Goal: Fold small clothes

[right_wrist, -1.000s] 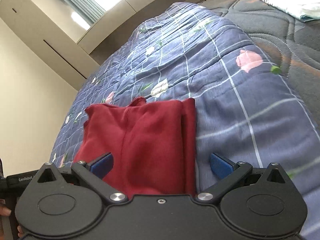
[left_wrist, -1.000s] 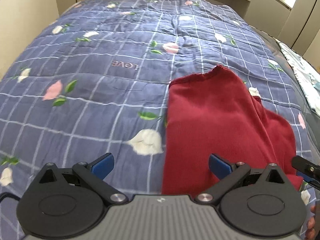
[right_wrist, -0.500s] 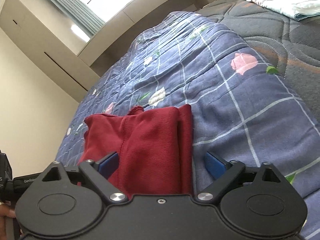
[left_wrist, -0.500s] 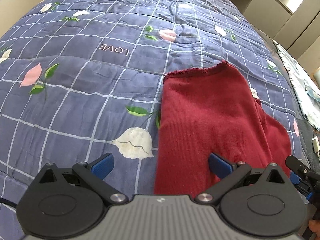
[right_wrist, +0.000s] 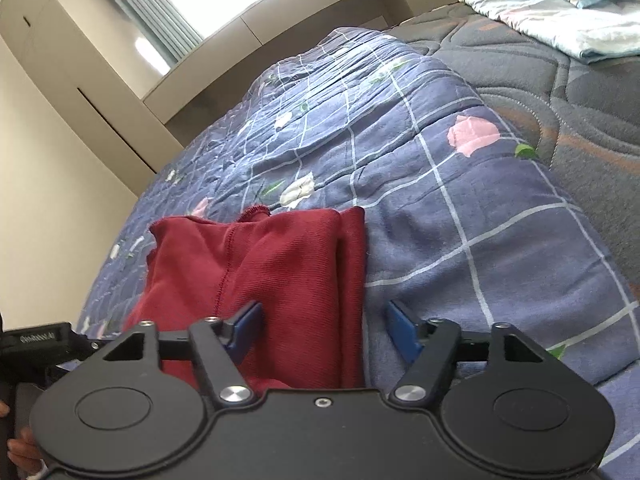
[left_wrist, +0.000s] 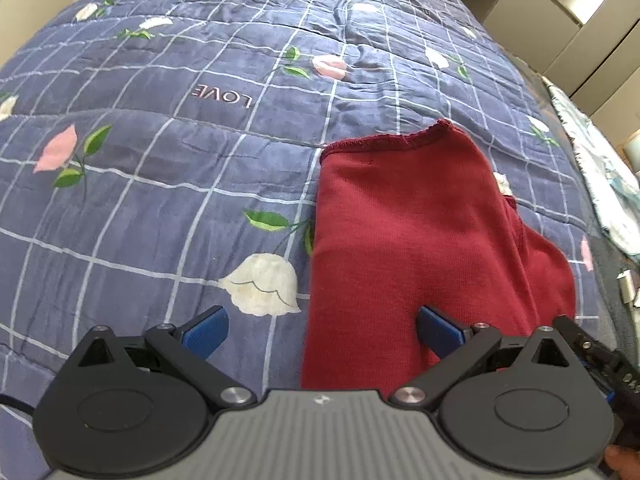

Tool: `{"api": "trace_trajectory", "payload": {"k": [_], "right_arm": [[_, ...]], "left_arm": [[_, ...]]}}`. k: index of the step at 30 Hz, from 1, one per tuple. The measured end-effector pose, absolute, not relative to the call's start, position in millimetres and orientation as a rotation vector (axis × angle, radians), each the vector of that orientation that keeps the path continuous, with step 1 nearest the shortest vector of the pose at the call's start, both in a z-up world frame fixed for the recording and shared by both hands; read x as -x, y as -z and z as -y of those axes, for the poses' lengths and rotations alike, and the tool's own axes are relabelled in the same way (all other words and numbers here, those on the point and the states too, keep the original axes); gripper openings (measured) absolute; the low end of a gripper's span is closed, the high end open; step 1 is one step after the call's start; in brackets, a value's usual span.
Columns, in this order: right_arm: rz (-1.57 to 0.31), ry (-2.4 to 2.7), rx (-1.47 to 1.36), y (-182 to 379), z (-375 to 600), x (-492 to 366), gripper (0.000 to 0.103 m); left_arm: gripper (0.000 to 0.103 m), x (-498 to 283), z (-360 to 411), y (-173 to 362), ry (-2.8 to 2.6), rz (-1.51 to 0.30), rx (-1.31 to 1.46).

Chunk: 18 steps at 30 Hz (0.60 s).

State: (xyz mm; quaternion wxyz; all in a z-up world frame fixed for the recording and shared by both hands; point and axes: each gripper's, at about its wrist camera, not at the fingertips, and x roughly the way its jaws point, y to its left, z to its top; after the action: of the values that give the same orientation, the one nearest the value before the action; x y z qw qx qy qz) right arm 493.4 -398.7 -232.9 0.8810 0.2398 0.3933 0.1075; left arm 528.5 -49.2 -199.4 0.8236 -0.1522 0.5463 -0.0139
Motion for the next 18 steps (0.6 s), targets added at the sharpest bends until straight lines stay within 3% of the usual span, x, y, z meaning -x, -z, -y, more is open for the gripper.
{"api": "trace_trajectory", "payload": {"k": [6,10,12,14,18], "right_arm": [[-0.829,-0.235,-0.513,232,400,-490,0.043],[-0.833,-0.232,-0.52,229,396,-488,0.031],[-0.822,-0.235,-0.516,224,394,-486,0.018],[-0.806,-0.242,-0.514,217,392,-482,0.015],[-0.767,-0.291,-0.505,194,384,-473,0.013]], "left_arm": [[0.081,-525,39,204,0.082,-1.167,0.469],[0.059,-524,39,202,0.104,-1.165,0.529],[0.051,-525,44,198,0.097,-1.167,0.489],[0.034,-524,52,191,0.096,-1.158,0.424],[0.023,-516,70,171,0.109,-1.104,0.287]]}}
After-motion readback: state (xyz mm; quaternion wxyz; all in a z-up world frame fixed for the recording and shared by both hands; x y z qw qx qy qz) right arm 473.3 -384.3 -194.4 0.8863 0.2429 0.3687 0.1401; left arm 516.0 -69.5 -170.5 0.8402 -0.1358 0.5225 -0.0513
